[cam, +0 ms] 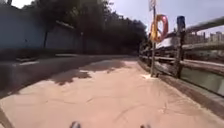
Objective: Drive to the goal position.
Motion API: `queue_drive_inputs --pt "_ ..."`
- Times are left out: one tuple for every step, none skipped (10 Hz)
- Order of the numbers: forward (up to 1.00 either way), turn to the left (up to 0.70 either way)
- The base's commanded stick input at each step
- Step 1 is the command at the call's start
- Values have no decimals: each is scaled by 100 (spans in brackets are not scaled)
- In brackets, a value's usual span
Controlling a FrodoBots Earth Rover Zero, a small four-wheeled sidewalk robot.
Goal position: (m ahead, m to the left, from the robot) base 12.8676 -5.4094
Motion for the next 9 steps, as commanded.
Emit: queue_drive_inputs --pt "70 -23" --pt "70 -33" --pt "70 -33" --pt "70 -25" --pt "70 0" --pt "70 0" --pt "70 0" --pt "70 0" --pt "70 0"
